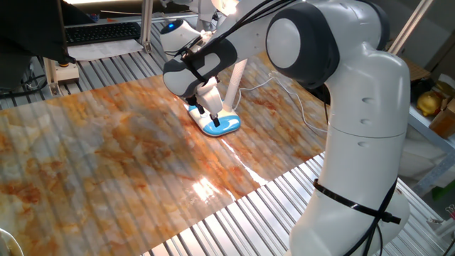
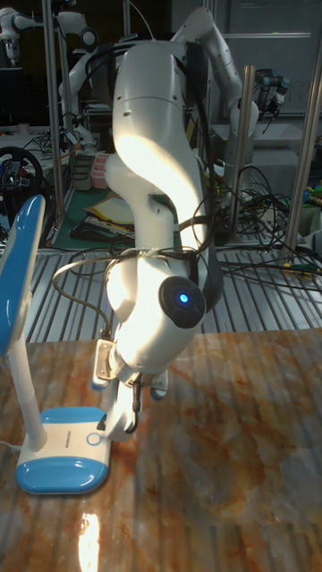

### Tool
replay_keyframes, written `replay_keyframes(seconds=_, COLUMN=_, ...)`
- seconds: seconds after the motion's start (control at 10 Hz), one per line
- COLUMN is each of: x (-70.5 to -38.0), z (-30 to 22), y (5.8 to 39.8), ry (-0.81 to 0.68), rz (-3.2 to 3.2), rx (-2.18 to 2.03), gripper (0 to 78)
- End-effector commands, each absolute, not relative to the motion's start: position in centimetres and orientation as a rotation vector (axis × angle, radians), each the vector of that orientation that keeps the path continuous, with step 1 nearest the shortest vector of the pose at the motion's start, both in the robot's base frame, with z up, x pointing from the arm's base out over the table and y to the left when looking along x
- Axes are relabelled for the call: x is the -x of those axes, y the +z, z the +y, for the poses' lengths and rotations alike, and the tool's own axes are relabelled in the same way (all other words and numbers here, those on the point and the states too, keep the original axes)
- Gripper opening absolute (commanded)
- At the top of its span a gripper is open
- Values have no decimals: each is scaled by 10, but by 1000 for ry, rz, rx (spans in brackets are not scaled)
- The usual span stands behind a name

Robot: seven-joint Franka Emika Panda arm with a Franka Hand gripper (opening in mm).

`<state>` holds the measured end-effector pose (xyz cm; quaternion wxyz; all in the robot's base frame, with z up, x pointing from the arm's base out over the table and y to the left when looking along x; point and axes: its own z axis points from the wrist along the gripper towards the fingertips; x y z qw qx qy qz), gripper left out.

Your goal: Turn on the desk lamp by pressing the button

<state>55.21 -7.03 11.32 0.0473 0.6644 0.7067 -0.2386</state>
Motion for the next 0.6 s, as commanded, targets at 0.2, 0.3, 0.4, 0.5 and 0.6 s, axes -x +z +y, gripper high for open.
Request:
replay_keyframes(seconds=0.2, x=-546, z=-57, y=125, ry=-715, rz=2215, rx=-1992, gripper=774)
replay_keyframes(seconds=0.3, x=-544, z=-53, y=128, ry=-715, rz=2241, rx=-1972, gripper=774)
replay_keyframes(seconds=0.4, x=-542, z=-51, y=130, ry=-717, rz=2264, rx=-1950, gripper=774)
replay_keyframes(seconds=0.5, x=-540, z=-48, y=132, ry=-712, rz=2292, rx=-1922, gripper=774)
replay_keyframes(seconds=0.6, x=-539, z=-46, y=134, ry=-706, rz=2306, rx=-1904, gripper=774)
